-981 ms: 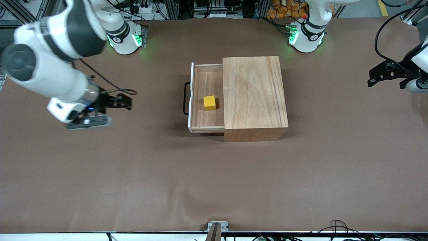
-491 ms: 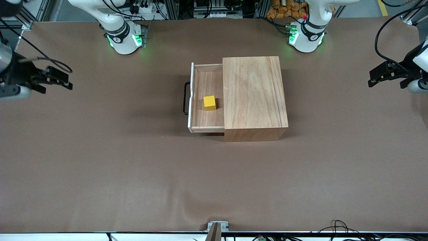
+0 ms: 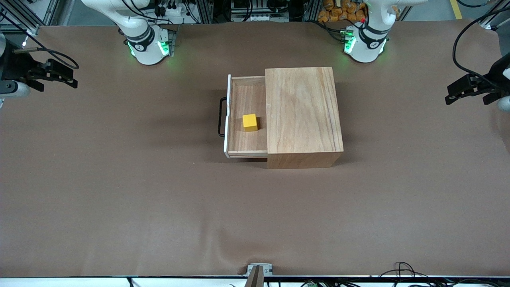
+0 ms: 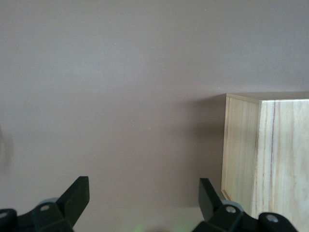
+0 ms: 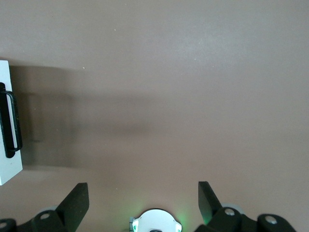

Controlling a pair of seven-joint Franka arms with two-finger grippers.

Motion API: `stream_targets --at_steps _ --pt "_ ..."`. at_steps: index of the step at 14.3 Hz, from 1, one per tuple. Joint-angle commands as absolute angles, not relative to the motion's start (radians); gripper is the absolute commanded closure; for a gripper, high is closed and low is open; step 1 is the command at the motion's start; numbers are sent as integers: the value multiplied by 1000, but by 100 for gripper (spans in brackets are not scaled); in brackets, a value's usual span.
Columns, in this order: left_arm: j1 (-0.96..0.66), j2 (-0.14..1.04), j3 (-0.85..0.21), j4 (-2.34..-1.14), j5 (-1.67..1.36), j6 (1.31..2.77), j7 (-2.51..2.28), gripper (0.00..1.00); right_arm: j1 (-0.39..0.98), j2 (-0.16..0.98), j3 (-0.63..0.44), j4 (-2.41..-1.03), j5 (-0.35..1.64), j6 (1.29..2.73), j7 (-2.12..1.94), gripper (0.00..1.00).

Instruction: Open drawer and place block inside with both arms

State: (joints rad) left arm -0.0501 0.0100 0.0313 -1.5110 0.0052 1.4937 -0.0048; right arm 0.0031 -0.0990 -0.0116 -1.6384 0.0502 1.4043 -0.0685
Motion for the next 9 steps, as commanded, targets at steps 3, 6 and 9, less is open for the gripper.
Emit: stream_targets --at_steps 3,6,9 --pt "-46 17 25 -1494 12 1485 -2 0 -18 -135 -2 -1652 34 1387 -58 0" --pt "-49 17 23 -1494 12 1485 -2 0 -18 -135 -2 -1640 32 1370 -58 0" --pt "-51 17 21 -1494 12 1485 -2 0 -11 -133 -17 -1638 23 1370 -58 0"
